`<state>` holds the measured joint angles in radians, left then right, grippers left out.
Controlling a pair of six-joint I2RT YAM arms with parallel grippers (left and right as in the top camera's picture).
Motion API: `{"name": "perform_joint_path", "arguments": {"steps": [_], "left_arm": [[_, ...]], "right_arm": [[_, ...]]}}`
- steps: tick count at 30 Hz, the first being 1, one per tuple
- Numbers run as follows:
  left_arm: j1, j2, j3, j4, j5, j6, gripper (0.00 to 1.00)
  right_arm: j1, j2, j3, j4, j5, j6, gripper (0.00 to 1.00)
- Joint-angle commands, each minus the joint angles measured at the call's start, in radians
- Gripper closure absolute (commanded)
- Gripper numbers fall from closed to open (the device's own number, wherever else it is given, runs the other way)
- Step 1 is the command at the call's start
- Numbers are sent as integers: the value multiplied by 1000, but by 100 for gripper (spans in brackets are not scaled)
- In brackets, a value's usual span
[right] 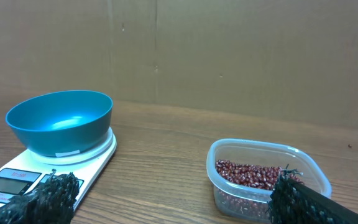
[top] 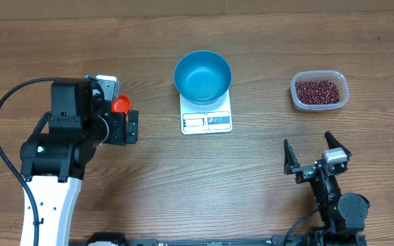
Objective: Scoop item into bowl and weigh 150g on scale
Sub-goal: 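Move the left gripper forward over the red scoop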
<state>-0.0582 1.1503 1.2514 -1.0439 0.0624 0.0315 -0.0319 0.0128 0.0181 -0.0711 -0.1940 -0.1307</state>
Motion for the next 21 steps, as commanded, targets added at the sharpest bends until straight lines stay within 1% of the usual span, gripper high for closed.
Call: {"name": "perform_joint_path", "arguments": {"steps": [1,6,9,14,21], "left_arm": [[4,0,32,1,-10,-9,1],[4,4,74,-5,10,-8,0],[5,24,130,-38,14,-8,1],[5,109,264,-143,16,0,1],[5,220,398,-217,17,29,0]], "right_arm": [[3,-10,-10,3,10,-2,0],[3,-10,-10,3,10,-2,0],[3,-10,-10,3,10,-2,0],[3,-10,-10,3,10,-2,0],[3,-10,-10,3,10,-2,0]]}}
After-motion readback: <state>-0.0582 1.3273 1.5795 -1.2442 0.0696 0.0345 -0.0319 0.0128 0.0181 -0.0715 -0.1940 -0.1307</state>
